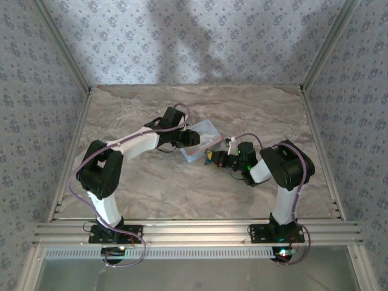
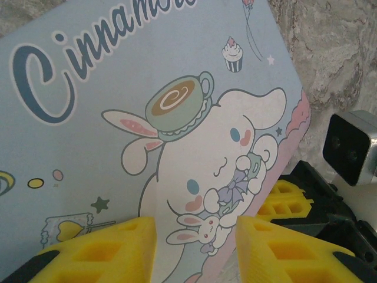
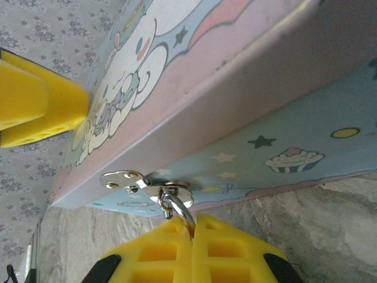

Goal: Unlock a padlock with a key

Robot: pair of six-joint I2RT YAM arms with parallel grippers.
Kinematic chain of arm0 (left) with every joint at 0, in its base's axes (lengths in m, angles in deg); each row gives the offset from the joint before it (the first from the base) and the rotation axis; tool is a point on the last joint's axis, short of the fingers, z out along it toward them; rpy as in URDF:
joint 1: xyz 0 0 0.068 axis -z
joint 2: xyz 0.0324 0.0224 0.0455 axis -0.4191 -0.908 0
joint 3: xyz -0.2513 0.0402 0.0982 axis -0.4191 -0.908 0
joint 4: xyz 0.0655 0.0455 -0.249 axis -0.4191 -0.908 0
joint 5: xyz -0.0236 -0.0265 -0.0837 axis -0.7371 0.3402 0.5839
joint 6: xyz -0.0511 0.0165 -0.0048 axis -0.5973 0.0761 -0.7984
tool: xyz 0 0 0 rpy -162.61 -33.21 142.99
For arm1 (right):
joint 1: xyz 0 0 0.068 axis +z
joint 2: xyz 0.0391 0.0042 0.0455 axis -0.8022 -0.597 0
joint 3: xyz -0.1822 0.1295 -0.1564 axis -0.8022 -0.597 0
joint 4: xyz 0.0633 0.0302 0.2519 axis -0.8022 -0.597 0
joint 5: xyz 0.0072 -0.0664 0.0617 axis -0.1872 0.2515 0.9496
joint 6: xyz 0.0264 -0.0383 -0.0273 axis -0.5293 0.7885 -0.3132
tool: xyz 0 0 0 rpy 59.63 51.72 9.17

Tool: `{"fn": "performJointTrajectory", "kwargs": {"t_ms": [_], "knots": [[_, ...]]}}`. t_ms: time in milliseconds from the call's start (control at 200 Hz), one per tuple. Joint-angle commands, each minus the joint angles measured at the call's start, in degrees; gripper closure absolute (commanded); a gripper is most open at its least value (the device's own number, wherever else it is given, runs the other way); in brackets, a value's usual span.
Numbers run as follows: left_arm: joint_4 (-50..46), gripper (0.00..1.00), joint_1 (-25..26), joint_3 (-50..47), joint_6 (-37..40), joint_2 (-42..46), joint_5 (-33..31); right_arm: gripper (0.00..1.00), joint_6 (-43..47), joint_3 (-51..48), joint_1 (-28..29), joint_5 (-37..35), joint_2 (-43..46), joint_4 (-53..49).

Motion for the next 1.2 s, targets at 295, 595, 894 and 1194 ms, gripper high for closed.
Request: {"fn": "performJointTrajectory", "kwargs": {"t_ms": [295, 595, 894, 1194], "knots": [[-3.83, 0.60, 0.17, -2.68, 0.15, -0.19, -1.86, 0.98, -4.73, 0.43, 0.05, -5.05, 4.07, 1.44], [-3.17, 0.60, 0.18, -3.37, -0.09, -0.01, -1.59, 0.99, -8.74, 1.25, -0.06, -9.12, 4.45, 1.65], [-2.83, 0.56, -0.36, -3.36, -0.42, 1.96, -2.16, 0.99, -6.14, -0.67, -0.81, -11.73, 9.21, -2.90], [-1.53, 0.51, -0.70, -3.19, 2.60, 10.04, -8.52, 0.99, 0.75, -1.49, -2.38, -11.95, 27.54, -25.68]]}}
